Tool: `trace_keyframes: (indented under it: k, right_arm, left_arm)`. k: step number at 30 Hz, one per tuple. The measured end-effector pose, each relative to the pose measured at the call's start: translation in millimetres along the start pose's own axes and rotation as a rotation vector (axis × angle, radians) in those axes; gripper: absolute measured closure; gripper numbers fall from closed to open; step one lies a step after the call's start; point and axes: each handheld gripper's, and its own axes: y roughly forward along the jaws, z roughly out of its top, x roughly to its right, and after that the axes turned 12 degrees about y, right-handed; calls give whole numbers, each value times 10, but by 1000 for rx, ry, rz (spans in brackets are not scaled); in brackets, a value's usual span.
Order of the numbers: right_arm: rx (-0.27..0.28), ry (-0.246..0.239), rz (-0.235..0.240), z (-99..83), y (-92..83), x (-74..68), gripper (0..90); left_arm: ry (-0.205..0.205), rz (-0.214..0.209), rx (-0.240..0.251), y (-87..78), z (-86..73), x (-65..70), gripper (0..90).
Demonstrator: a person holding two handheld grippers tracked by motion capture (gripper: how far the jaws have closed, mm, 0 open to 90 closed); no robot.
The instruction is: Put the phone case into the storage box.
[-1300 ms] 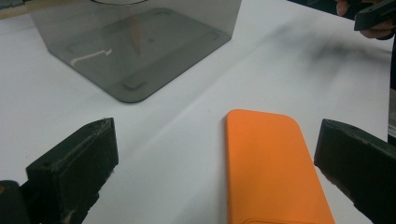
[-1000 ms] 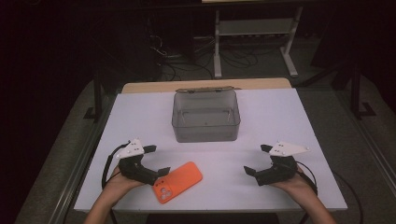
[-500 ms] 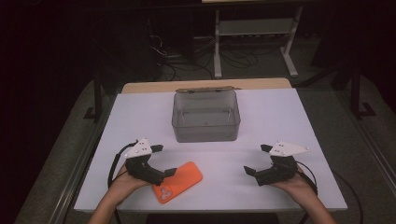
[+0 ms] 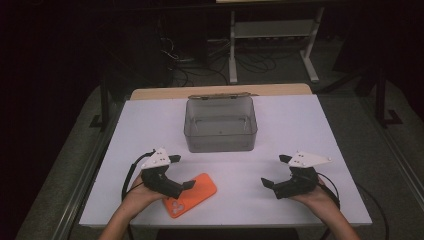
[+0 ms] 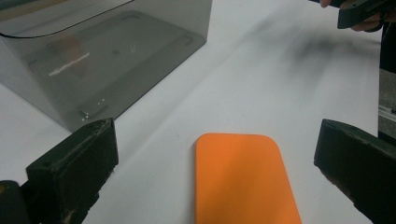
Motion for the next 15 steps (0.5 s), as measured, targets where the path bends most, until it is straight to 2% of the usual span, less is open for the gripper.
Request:
trace_keyframes:
  k: [15]
  right_arm:
    - [0, -2, -1, 0, 0, 2, 0]
  left_arm:
    - [17, -18, -105, 61, 0, 53, 0]
